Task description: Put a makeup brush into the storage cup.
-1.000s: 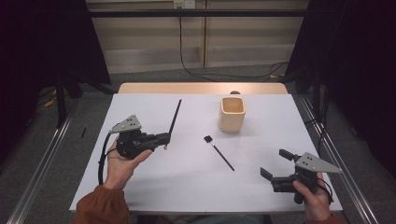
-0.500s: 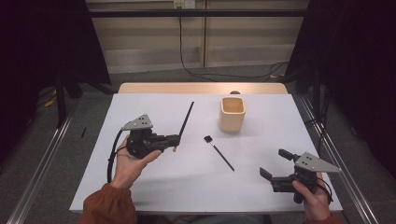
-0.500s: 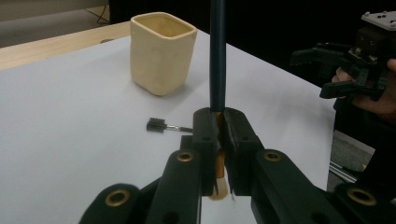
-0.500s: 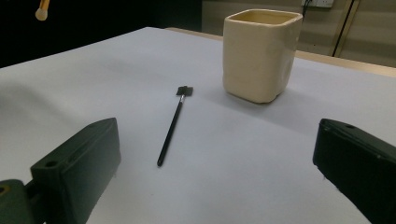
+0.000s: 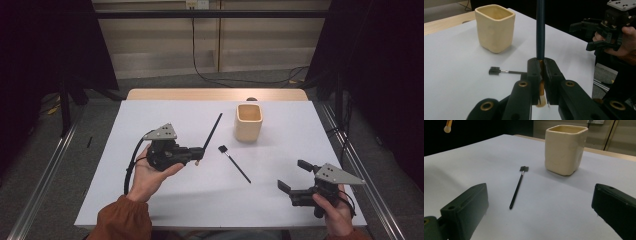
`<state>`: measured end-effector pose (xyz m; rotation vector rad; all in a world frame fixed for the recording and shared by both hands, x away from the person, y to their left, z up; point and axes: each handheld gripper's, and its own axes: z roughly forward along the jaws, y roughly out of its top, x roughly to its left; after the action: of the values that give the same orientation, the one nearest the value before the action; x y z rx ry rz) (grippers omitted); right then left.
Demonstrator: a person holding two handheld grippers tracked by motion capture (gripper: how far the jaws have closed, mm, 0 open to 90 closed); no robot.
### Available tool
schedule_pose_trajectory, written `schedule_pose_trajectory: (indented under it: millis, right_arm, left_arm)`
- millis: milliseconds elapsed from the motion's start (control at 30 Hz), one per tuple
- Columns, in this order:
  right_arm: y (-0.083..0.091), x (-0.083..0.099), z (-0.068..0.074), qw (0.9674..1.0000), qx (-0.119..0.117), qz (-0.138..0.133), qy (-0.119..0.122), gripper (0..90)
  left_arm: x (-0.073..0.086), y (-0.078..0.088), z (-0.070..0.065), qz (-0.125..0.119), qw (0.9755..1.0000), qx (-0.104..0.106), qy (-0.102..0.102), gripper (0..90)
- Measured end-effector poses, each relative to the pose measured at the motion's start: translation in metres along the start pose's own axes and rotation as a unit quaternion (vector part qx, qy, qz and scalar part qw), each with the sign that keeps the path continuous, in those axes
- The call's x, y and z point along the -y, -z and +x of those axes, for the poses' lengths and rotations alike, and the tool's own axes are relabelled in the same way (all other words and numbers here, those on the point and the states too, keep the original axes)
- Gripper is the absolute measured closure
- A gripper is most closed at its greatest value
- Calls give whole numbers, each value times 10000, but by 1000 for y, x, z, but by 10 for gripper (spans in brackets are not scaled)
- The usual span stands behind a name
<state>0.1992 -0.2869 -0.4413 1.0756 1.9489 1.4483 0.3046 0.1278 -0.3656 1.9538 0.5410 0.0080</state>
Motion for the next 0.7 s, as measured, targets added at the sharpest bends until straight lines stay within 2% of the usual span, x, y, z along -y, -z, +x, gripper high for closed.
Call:
schedule_pose_trajectory:
  millis: [300, 367, 433, 600, 700]
  right_arm:
    - [0, 0, 0, 10000, 4, -11, 5, 2]
    - [0, 0, 0, 10000, 1, -12, -3, 2]
    - [0, 0, 0, 10000, -3, -12, -4, 2]
    - [0, 0, 0, 10000, -20, -28, -1, 1]
    - [1, -1, 1, 9999, -62, -89, 29, 0]
  left_arm:
    - [-9, -16, -10, 143, 9996, 197, -139, 842]
    - [-11, -20, -12, 213, 9996, 142, -152, 843]
    - [-12, -22, -14, 273, 9993, 193, -180, 843]
    - [-15, -32, -19, 520, 9981, 186, -261, 843]
    - [-15, -37, -21, 763, 9962, 219, -354, 842]
